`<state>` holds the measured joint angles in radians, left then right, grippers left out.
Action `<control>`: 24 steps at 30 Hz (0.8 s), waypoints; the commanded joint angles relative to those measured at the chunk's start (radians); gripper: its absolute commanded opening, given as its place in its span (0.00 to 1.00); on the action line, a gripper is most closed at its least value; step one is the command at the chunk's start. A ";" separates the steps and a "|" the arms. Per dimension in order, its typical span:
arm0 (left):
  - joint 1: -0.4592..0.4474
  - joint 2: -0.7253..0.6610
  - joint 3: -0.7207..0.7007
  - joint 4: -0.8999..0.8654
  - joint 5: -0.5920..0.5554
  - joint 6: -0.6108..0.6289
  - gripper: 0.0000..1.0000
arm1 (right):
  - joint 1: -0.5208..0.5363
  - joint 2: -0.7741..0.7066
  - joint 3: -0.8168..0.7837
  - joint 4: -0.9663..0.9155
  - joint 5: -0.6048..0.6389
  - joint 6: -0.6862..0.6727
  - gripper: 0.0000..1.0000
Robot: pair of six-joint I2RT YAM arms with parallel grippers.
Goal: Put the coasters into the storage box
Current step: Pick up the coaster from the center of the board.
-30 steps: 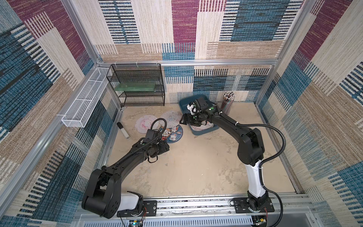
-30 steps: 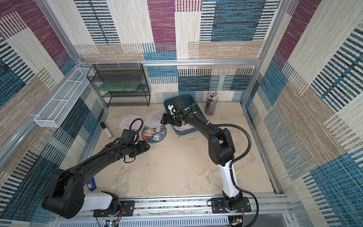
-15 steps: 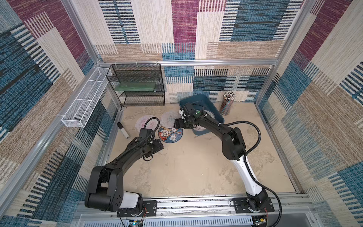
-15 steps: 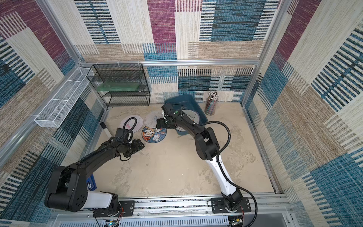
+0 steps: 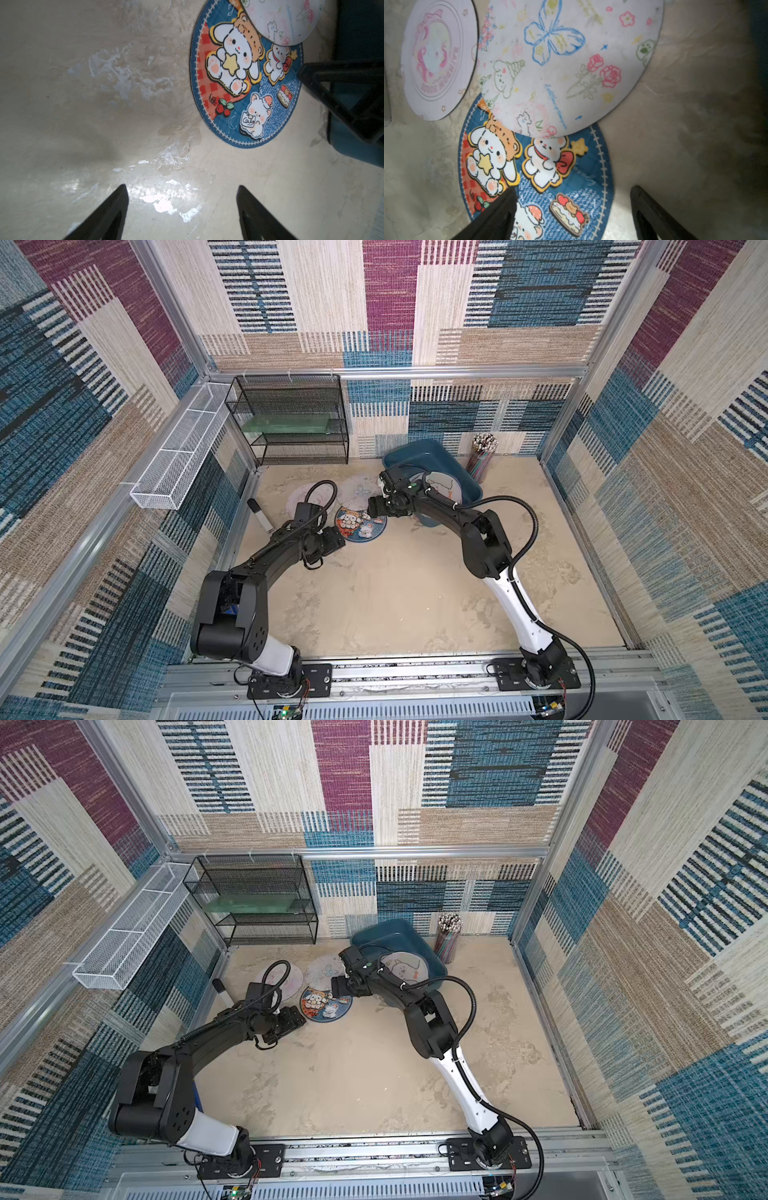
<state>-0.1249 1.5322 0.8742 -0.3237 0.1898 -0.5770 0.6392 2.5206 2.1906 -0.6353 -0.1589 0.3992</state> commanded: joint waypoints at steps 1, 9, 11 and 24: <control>0.009 0.013 0.018 0.023 0.014 0.021 0.81 | 0.020 0.001 -0.025 0.005 -0.086 0.041 0.87; 0.042 0.021 0.021 0.026 0.019 0.034 0.81 | 0.063 -0.097 -0.174 0.059 -0.158 0.076 0.86; 0.053 0.018 0.016 0.023 0.020 0.040 0.81 | 0.072 -0.135 -0.222 0.087 -0.190 0.083 0.86; 0.083 0.124 0.126 0.055 0.042 0.105 0.79 | 0.054 -0.242 -0.260 0.061 -0.103 0.084 0.87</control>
<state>-0.0422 1.6318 0.9653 -0.3058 0.2180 -0.5201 0.6891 2.3032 1.9301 -0.5663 -0.2916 0.4755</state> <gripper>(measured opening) 0.790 0.869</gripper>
